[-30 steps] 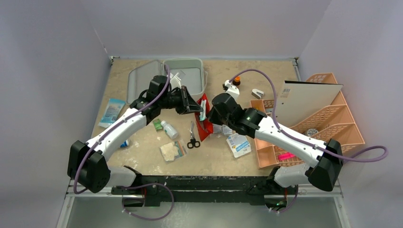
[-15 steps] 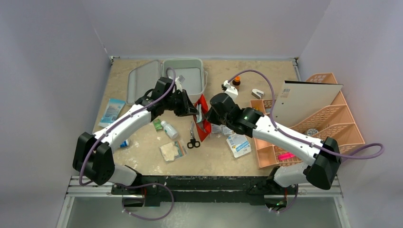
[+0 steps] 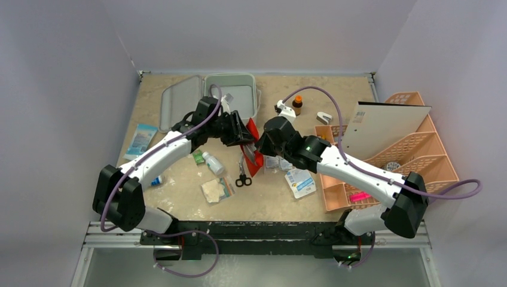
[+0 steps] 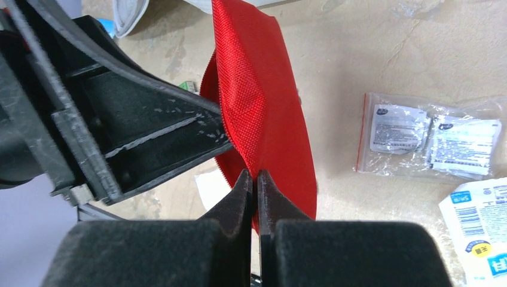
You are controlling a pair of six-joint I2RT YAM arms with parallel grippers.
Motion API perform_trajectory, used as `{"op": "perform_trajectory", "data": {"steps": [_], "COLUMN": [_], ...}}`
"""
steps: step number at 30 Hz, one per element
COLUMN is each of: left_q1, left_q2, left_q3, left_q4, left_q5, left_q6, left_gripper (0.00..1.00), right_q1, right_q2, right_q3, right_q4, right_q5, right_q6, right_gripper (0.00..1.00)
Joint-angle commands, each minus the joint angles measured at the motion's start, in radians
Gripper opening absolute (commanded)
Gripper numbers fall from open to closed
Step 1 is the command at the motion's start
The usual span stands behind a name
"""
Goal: Organize the medicine kit
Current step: Place the medical item at the medicine pouch, then zip the medicine pouch.
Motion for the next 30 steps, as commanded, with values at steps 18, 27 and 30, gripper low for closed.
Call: {"op": "perform_trajectory", "data": {"steps": [18, 27, 30], "left_q1": [0.004, 0.006, 0.006], "left_q2": [-0.352, -0.346, -0.331], "left_q3": [0.045, 0.070, 0.091], "left_q4": [-0.266, -0.252, -0.256], "left_q5": [0.146, 0.338, 0.413], "left_q6": [0.623, 0.690, 0.732], "left_gripper": [0.45, 0.45, 0.45], "right_q1": [-0.034, -0.039, -0.039], "right_q2": [-0.170, -0.266, -0.304], "right_q3": [0.018, -0.013, -0.030], "right_q4": [-0.215, -0.280, -0.260], "right_q5": [-0.203, -0.459, -0.557], "right_q6": [-0.690, -0.899, -0.930], "right_gripper": [0.00, 0.00, 0.00]}}
